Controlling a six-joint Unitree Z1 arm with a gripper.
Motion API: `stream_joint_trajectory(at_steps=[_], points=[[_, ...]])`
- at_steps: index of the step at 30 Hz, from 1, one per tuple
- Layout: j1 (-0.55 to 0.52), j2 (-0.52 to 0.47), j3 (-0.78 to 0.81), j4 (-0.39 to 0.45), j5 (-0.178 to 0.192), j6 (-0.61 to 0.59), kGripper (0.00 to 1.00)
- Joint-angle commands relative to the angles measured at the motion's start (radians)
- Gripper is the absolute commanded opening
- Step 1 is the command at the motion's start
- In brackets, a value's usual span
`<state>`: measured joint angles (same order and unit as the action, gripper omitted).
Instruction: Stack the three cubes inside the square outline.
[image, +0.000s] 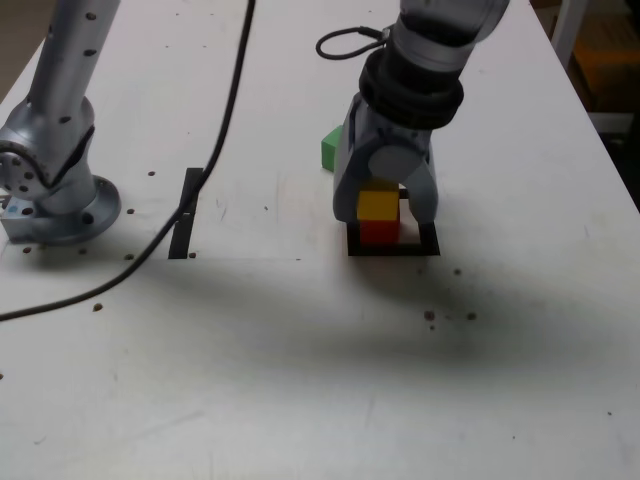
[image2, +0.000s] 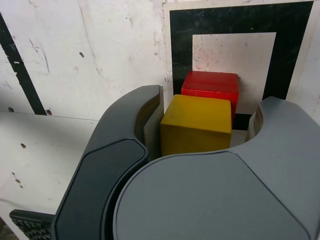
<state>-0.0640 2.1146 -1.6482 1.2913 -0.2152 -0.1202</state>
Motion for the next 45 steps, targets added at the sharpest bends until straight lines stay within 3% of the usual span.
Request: stream_joint_trajectory(at_steps=[1,18,36,45], points=[[0.005,-0.029,-0.005,0.021,0.01,-0.008,0.71],[0.081,-0.153,-0.03,0.096,0.083,0.004,0.71],[0.304,-0.133,0.041,0.067,0.114,0.366,0.71],[0.332,-0.154,0.103,0.03,0.129,0.542,0.71]])
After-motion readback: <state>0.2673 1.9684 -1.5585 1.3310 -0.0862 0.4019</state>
